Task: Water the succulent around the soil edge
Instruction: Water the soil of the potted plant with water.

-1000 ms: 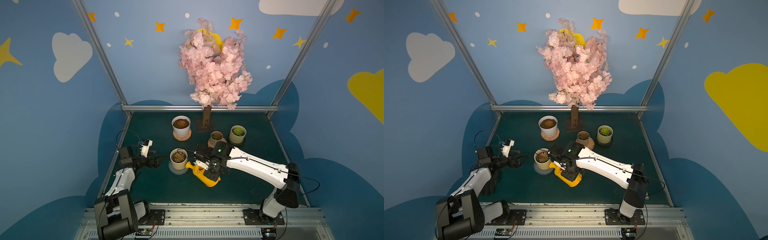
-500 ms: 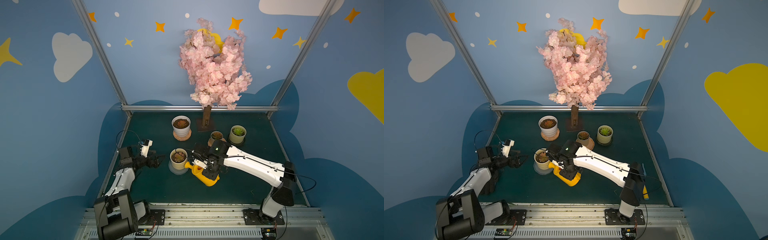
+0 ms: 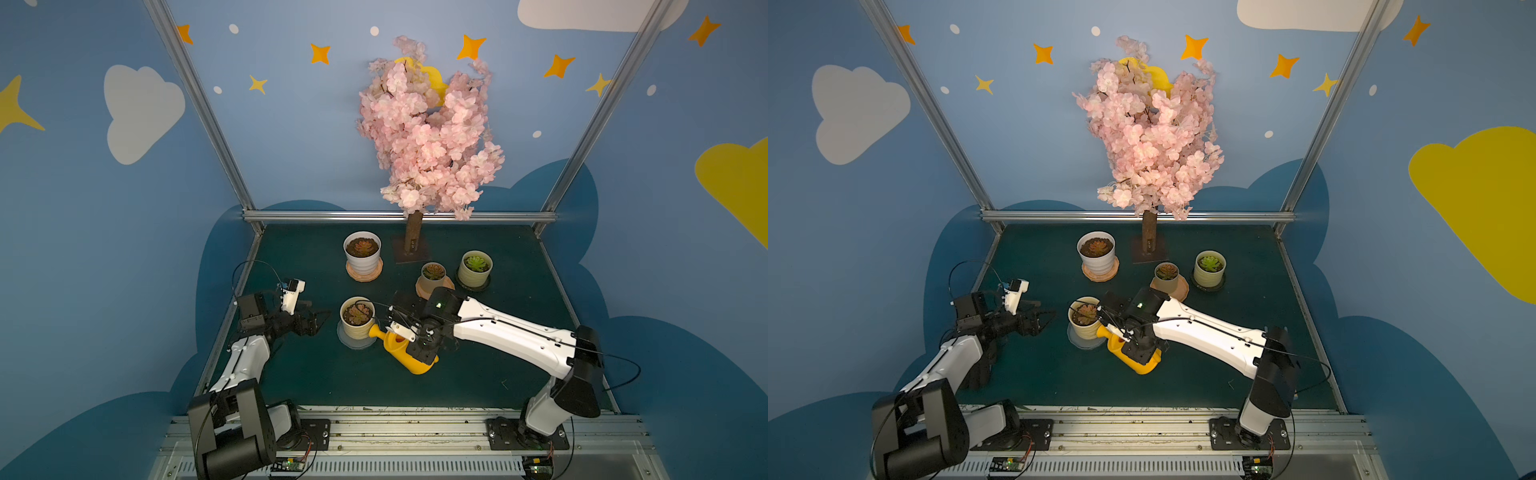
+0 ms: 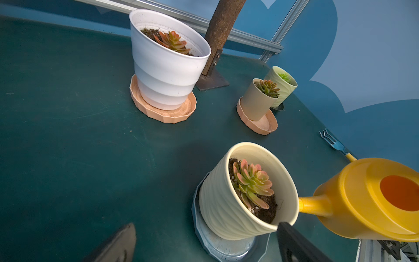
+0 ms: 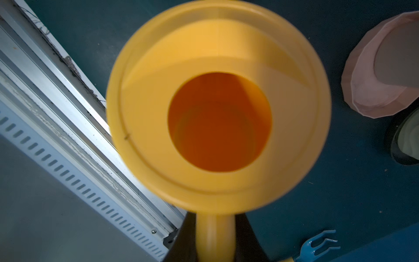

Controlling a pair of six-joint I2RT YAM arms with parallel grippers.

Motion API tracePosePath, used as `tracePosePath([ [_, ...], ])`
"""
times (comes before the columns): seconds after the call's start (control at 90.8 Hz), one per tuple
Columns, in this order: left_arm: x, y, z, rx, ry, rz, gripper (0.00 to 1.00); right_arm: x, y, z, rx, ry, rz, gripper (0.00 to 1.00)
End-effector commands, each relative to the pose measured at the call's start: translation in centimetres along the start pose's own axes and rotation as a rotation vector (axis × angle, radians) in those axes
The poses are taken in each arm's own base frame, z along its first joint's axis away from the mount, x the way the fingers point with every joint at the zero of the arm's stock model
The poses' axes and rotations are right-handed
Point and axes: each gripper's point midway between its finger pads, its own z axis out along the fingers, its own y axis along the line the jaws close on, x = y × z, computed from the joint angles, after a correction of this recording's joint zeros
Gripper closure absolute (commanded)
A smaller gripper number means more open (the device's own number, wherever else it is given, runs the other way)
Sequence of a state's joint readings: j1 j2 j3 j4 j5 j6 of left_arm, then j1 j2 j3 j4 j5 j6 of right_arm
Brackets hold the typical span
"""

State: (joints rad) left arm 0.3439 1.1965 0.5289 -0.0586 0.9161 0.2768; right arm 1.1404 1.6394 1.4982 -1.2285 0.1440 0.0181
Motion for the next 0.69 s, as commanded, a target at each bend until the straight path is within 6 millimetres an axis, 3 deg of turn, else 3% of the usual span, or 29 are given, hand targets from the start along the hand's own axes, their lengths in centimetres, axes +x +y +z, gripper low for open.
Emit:
tracePosePath([
  [0.0, -0.1, -0.4, -0.1, 0.009, -0.008, 0.013, 0.0, -1.6, -0.4, -1.7, 0.014, -0.166, 0.012, 1.0],
  [0.242, 0.0, -0.4, -0.1, 0.007, -0.007, 0.012, 0.0, -1.1, -1.3, -1.3, 0.056, -0.308, 0.052, 1.0],
  [0.529, 0.0, -0.4, 0.0, 0.009, -0.006, 0.012, 0.0, -0.6, -3.7, -1.4, 0.146, -0.541, 0.169, 1.0],
  [0.683, 0.0, -0.4, 0.0, 0.007, -0.006, 0.014, 0.0, -1.1, -4.9, 0.0, 0.163, -0.64, 0.247, 1.0],
])
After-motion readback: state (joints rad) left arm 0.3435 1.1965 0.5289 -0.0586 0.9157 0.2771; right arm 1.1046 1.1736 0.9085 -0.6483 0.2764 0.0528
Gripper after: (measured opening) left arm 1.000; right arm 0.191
